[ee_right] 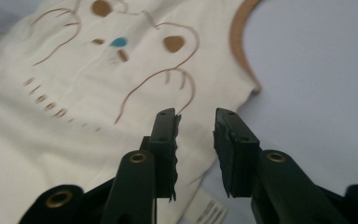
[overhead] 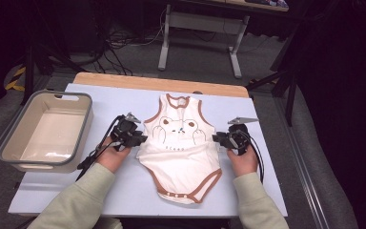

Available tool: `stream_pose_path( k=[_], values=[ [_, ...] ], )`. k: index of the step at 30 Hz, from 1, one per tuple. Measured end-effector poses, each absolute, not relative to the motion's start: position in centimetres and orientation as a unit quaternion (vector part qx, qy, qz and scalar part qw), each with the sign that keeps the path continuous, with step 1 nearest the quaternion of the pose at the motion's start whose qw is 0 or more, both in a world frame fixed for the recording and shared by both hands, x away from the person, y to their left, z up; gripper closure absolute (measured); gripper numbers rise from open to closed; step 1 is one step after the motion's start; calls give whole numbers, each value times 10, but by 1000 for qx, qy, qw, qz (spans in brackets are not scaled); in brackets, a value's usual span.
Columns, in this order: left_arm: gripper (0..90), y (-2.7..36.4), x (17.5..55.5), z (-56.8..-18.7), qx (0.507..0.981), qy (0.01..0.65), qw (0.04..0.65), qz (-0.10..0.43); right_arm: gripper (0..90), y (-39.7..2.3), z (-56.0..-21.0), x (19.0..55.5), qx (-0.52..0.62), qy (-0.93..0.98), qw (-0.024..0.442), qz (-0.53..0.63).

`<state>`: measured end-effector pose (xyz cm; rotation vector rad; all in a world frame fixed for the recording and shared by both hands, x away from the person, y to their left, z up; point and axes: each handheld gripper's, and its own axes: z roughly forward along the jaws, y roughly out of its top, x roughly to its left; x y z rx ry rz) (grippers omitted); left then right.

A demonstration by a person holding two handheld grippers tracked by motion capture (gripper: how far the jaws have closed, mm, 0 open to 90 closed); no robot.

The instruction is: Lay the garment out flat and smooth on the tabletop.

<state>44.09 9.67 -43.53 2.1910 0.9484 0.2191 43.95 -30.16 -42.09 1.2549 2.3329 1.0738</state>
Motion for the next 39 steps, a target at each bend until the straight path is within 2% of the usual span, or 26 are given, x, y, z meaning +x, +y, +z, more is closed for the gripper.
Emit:
stream_pose_path(
  k=[4, 6, 11, 18, 27, 33, 39],
  values=[
    [584, 103, 423, -424, 855, 337, 387, 73, 676, -299, -416, 420, 389, 825, 143, 385],
    [584, 106, 414, -421, 856, 323, 398, 64, 671, -296, -412, 409, 372, 829, 145, 391],
    [635, 111, 395, -422, 866, 304, 392, 58, 668, -282, -415, 393, 337, 853, 134, 376],
    [766, 120, 382, -429, 876, 293, 380, 48, 692, -252, -417, 372, 281, 879, 109, 370],
    [786, 127, 369, -433, 877, 289, 384, 25, 705, -225, -420, 353, 230, 899, 77, 365],
    [782, 110, 347, -433, 891, 231, 391, 4, 696, -230, -421, 337, 217, 904, 56, 365],
    [727, 81, 325, -437, 907, 162, 388, -31, 667, -237, -421, 313, 187, 910, 32, 369]
  ],
)
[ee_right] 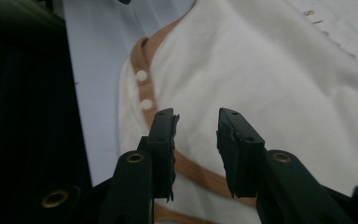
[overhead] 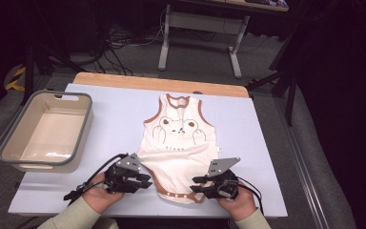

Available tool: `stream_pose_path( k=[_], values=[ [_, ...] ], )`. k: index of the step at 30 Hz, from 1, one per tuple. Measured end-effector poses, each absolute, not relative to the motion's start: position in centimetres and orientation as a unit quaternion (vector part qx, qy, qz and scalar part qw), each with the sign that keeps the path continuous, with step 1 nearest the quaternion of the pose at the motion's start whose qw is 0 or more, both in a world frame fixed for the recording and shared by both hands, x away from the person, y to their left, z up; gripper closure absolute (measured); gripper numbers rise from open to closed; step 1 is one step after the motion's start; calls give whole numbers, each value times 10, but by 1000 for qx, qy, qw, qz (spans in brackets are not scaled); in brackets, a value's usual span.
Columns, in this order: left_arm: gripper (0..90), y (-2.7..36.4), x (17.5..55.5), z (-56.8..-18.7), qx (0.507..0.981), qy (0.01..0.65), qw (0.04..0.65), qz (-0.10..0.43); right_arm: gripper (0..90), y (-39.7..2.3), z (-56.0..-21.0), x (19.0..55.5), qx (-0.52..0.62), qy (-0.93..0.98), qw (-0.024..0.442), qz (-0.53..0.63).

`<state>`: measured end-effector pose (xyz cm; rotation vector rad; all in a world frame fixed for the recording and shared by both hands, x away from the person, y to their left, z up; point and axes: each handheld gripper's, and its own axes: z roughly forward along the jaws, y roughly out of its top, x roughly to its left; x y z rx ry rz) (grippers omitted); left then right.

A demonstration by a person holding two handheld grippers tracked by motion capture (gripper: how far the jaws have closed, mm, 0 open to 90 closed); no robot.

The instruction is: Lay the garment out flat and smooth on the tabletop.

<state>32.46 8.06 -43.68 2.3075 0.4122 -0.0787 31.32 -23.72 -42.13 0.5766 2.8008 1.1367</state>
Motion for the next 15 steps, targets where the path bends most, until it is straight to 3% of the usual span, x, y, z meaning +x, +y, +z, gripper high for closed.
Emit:
stream_pose_path(
  k=[11, 15],
  values=[
    [689, 58, 323, -456, 923, 123, 362, -36, 621, -240, -439, 299, 172, 922, -13, 347],
    [681, 55, 325, -456, 922, 122, 365, -29, 678, -238, -443, 297, 160, 932, -15, 324]
  ],
)
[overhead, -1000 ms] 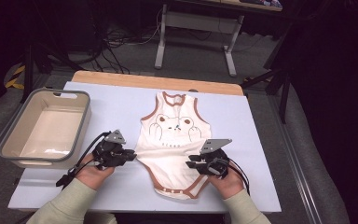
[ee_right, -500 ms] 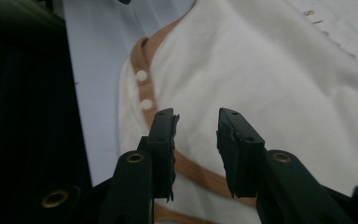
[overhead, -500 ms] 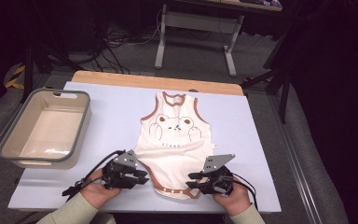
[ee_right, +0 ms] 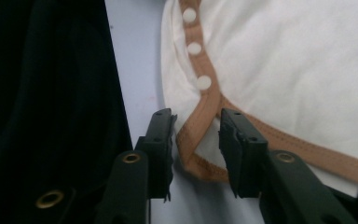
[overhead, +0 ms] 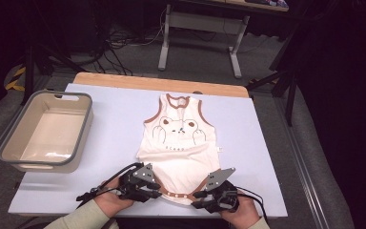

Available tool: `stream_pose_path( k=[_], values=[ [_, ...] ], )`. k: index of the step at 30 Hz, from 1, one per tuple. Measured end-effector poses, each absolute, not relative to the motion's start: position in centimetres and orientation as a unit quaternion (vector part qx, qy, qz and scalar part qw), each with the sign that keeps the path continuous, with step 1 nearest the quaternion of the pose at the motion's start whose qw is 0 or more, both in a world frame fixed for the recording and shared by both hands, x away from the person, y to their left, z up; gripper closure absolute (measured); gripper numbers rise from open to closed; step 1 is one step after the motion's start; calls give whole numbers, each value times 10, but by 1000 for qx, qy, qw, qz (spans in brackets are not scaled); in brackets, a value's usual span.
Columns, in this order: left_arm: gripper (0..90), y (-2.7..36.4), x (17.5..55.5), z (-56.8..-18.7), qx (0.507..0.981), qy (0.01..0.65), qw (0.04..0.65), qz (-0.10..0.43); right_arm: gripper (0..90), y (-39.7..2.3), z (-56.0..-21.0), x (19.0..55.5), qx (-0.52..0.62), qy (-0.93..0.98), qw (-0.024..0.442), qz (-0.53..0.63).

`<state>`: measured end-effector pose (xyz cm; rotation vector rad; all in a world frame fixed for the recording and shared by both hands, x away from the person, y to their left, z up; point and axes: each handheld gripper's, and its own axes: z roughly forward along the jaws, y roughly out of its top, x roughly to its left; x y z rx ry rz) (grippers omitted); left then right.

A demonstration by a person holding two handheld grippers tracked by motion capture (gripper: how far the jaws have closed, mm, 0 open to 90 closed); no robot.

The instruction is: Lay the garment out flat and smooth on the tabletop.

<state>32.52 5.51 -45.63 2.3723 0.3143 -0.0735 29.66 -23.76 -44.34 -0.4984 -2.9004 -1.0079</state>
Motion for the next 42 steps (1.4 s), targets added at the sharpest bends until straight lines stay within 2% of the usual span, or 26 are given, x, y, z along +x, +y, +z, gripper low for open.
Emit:
stream_pose_path(
  k=[4, 6, 10, 13, 16, 17, 29, 38, 39, 41, 42],
  values=[
    [675, 53, 324, -456, 924, 110, 366, -14, 839, -238, -445, 295, -156, -934, 5, -321],
    [677, 51, 326, -458, 922, 105, 372, -13, 857, -239, -445, 296, -164, -931, 9, -325],
    [685, 46, 328, -460, 919, 105, 379, -11, 858, -239, -446, 298, -164, -930, 12, -329],
    [774, 43, 327, -460, 922, 106, 373, 11, 858, -239, -447, 299, -164, -929, 16, -332],
    [878, 43, 329, -459, 921, 113, 372, 11, 859, -239, -446, 301, -164, -929, 15, -332],
    [885, 43, 329, -459, 923, 114, 368, 9, 859, -239, -446, 302, -157, -931, 11, -330],
    [897, 60, 308, -436, 922, 104, 374, -9, 862, -245, -427, 290, -155, -922, 5, -356],
    [894, 66, 286, -432, 925, 75, 370, -51, 860, -245, -426, 274, -136, -930, 46, -338],
    [889, 67, 287, -432, 924, 77, 373, -45, 846, -245, -426, 274, -134, -931, 49, -336],
    [877, 71, 293, -432, 917, 95, 384, -45, 747, -247, -425, 276, -138, -928, 47, -343],
    [872, 75, 297, -432, 914, 106, 390, -40, 746, -249, -424, 279, -142, -925, 43, -349]
  ],
)
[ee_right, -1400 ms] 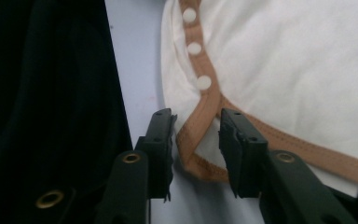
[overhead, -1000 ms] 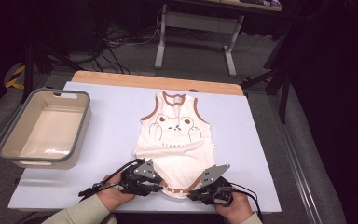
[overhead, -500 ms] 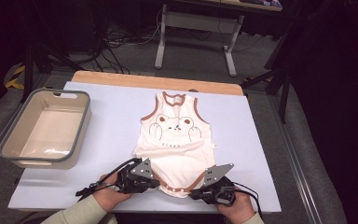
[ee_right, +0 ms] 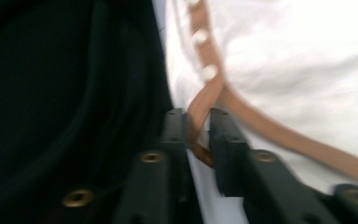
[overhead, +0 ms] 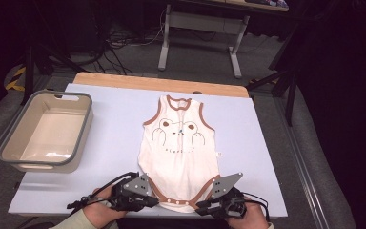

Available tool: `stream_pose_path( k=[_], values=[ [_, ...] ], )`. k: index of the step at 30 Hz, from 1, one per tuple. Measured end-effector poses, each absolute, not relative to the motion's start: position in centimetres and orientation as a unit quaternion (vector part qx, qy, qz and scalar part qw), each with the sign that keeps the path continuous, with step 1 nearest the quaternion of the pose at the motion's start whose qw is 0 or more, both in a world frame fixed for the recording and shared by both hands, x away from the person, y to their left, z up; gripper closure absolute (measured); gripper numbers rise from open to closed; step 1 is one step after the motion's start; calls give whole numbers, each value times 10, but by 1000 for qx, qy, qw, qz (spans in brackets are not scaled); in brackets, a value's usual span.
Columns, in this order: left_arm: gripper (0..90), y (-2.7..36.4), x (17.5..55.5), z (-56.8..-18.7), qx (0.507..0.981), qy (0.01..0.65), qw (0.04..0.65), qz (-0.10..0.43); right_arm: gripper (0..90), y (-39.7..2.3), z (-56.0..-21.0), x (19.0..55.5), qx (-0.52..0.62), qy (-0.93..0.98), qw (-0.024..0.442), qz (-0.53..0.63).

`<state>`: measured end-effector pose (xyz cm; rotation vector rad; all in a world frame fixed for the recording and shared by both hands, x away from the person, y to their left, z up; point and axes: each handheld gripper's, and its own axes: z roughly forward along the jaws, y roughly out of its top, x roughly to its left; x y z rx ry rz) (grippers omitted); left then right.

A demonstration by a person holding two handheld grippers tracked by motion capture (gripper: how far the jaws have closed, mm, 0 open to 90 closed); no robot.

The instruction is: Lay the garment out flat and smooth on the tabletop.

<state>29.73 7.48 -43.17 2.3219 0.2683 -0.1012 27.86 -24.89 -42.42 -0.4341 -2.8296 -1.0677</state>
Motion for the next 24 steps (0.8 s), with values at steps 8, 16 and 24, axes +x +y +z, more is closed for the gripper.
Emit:
stream_pose_path(
  k=[8, 16, 24],
  values=[
    [730, 123, 344, -435, 881, 258, 395, 40, 706, -289, -419, 309, -260, -887, -68, -375],
    [642, 132, 364, -448, 881, 296, 367, 39, 697, -309, -433, 335, -349, -870, -110, -332],
    [628, 128, 368, -454, 888, 292, 354, 22, 866, -311, -441, 343, -359, -871, -76, -327]
  ],
)
